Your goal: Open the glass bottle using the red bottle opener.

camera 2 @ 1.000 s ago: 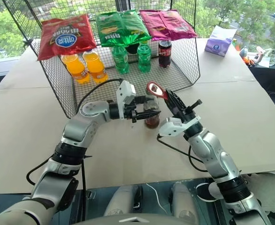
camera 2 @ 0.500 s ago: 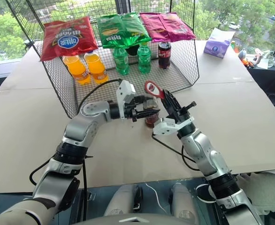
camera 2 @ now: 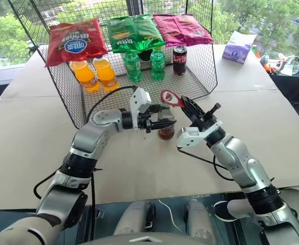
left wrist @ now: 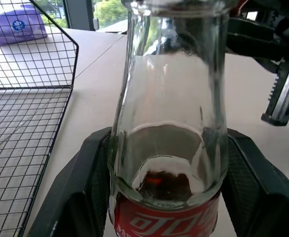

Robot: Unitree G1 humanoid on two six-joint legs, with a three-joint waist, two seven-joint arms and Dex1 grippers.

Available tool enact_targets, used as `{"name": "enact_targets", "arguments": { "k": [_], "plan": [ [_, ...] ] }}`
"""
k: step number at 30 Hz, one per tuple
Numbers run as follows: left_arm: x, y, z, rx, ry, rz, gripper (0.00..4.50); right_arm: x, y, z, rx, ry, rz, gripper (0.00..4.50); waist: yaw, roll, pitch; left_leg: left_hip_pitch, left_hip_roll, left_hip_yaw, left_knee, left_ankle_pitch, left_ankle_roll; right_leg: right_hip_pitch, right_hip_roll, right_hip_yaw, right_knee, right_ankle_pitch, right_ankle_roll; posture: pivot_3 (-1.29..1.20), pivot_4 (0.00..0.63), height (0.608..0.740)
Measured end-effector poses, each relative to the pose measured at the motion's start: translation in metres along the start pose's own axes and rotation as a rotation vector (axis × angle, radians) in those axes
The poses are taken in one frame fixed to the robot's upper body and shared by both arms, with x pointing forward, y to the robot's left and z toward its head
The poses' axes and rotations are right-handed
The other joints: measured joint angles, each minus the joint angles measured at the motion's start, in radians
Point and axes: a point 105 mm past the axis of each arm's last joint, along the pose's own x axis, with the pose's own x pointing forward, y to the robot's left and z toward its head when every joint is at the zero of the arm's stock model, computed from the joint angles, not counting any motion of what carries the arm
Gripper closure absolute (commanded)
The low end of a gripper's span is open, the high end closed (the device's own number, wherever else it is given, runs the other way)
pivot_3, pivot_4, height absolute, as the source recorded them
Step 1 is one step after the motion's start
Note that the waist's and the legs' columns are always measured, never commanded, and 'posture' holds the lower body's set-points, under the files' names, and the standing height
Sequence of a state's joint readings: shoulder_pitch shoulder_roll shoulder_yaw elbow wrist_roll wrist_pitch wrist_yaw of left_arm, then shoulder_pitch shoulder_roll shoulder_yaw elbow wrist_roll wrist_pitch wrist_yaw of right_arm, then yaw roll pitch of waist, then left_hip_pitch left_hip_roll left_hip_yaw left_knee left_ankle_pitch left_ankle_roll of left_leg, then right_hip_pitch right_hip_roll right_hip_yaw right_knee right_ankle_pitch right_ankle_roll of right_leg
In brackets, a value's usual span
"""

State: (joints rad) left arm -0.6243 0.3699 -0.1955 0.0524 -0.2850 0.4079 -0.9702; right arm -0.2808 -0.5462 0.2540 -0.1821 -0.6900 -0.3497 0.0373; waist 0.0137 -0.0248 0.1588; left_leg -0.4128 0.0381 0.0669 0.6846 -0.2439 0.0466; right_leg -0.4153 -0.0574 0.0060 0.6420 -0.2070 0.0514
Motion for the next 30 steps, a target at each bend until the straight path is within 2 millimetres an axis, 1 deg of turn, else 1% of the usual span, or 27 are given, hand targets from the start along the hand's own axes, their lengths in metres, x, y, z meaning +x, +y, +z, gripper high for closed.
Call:
{"name": "enact_targets", "arguments": {
  "k": [3, 4, 6, 13, 23, 30],
  "plan": [
    [0.000, 0.000, -0.001, 0.005, 0.005, -0.004, 2.11, 0.000, -0.006, -0.001, -0.019, -0.009, 0.056, 4.50, 0.002, 0.000, 0.000, -0.001, 0.000, -0.001, 0.000, 0.000, 0.000, 0.000, 0.000, 0.000, -0.001, -0.001, 0.001, 0.00, 0.150, 0.740],
    [0.000, -0.001, -0.001, 0.010, 0.005, -0.006, 2.11, 0.001, -0.012, 0.000, -0.035, -0.017, 0.070, 4.50, 0.001, 0.001, -0.001, -0.001, 0.000, -0.001, 0.000, 0.000, 0.000, 0.000, -0.001, 0.000, -0.001, -0.001, 0.001, 0.00, 0.150, 0.740],
    [0.002, -0.002, 0.000, 0.018, 0.006, -0.011, 2.11, 0.001, -0.018, -0.002, -0.080, -0.021, 0.125, 4.50, 0.000, -0.001, -0.002, 0.000, 0.000, -0.001, 0.000, 0.000, 0.000, 0.000, 0.000, 0.000, -0.001, -0.001, 0.001, 0.00, 0.150, 0.740],
    [0.003, -0.002, 0.000, 0.028, 0.002, -0.012, 2.11, 0.002, -0.029, 0.000, -0.124, -0.027, 0.205, 4.50, 0.001, 0.000, -0.002, -0.001, 0.000, -0.001, 0.000, 0.000, 0.000, 0.000, 0.000, 0.000, -0.001, -0.001, 0.001, 0.00, 0.150, 0.740],
    [0.003, -0.002, 0.000, 0.032, -0.003, -0.006, 2.11, 0.007, -0.031, 0.002, -0.039, -0.015, 0.219, 4.50, 0.000, 0.000, -0.002, -0.002, 0.000, -0.005, -0.001, 0.000, 0.000, -0.001, 0.000, 0.000, -0.002, -0.001, 0.001, 0.00, 0.150, 0.740],
    [0.003, -0.002, 0.000, 0.035, -0.005, -0.006, 2.11, 0.008, -0.031, 0.003, -0.028, -0.010, 0.219, 4.50, 0.000, 0.000, -0.002, -0.002, 0.000, -0.005, -0.001, 0.000, 0.000, -0.002, 0.000, 0.000, -0.002, -0.001, 0.001, 0.00, 0.150, 0.740]
  ]
}}
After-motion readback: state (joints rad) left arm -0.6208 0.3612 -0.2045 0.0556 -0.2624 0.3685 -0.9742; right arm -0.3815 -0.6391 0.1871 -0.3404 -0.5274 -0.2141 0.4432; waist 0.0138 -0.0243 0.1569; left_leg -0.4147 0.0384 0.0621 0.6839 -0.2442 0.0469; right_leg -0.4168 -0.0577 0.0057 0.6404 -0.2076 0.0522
